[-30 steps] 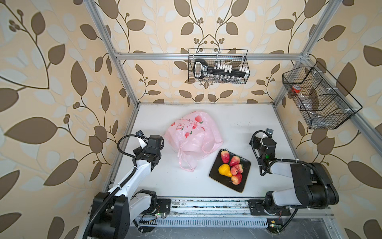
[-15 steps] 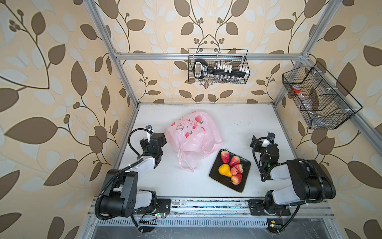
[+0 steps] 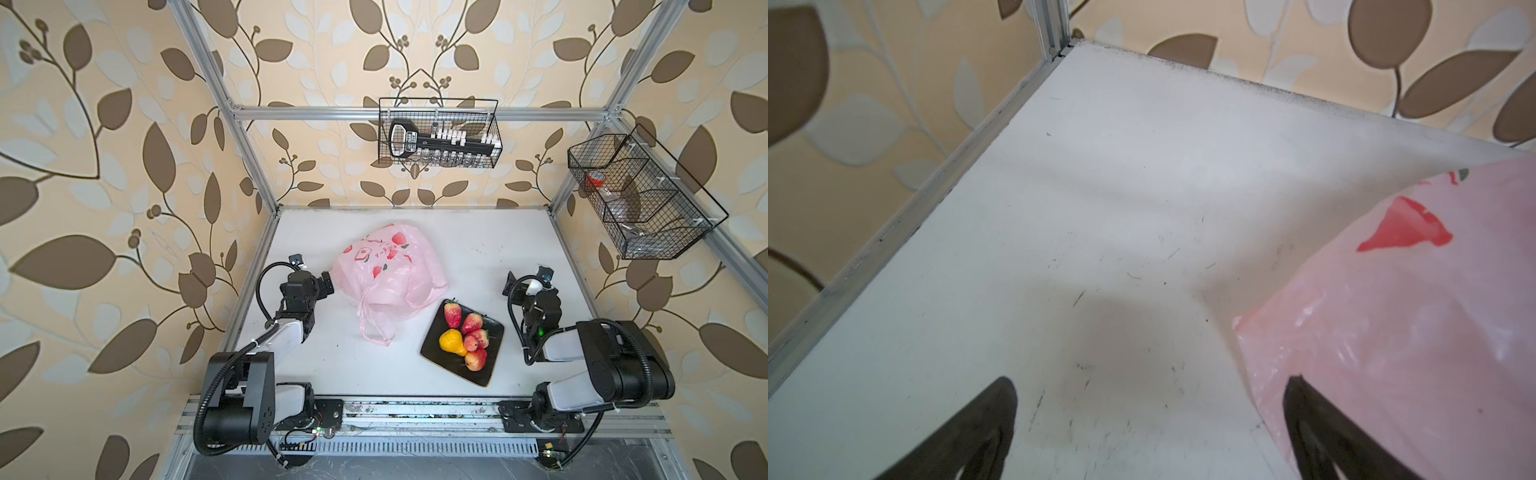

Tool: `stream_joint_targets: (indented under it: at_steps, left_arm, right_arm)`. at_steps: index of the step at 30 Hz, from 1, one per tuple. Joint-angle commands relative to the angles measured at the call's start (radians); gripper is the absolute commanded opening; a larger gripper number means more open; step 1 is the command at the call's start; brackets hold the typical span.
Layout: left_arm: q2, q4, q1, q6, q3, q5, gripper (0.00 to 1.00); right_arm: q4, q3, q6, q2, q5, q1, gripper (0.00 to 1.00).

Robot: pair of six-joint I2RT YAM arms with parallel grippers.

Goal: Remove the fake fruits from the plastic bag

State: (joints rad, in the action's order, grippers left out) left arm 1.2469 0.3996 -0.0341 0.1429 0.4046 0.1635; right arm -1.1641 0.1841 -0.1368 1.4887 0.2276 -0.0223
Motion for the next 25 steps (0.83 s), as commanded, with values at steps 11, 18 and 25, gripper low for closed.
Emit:
stream_joint_targets:
  at_steps: [11,18,25]
  left_arm:
    - [0.236,0.396,-0.003,-0.076,-0.058,-0.129,0.99]
    - [0.244,0.374,-0.003,-0.071,-0.043,-0.120,0.99]
    - [0.252,0.363,0.001,-0.071,-0.033,-0.108,0.99]
  right_arm:
    - [-0.017,0.019,0.019,0.002,0.017,0.017,1.00]
    - [0.012,0.041,0.032,0.013,-0.003,0.022,1.00]
    - [0.030,0.050,0.046,0.014,-0.089,0.002,1.00]
